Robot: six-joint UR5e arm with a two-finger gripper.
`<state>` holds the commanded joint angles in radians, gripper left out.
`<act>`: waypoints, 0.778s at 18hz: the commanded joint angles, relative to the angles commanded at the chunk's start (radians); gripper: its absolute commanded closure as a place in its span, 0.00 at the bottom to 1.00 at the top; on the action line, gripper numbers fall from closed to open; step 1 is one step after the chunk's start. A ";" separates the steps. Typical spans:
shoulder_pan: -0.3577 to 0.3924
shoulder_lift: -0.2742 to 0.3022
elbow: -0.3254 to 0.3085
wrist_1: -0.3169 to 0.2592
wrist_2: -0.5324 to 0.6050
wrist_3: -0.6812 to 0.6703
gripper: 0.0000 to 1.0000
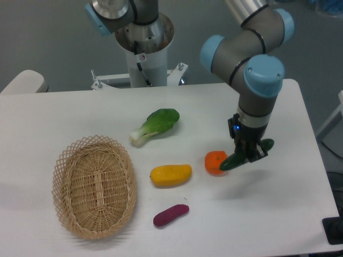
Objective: Place the cucumber on the table
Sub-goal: 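Lift the held green cucumber slightly and move it away from the orange, then lower the cucumber onto the table beside the orange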
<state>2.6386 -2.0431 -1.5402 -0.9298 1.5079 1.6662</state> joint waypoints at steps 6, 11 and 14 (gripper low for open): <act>-0.081 -0.094 0.012 0.124 0.002 -0.222 0.78; -0.098 -0.149 0.028 0.126 0.000 -0.457 0.78; -0.100 -0.170 0.028 0.128 0.002 -0.462 0.77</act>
<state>2.5387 -2.2135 -1.5125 -0.8023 1.5094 1.2042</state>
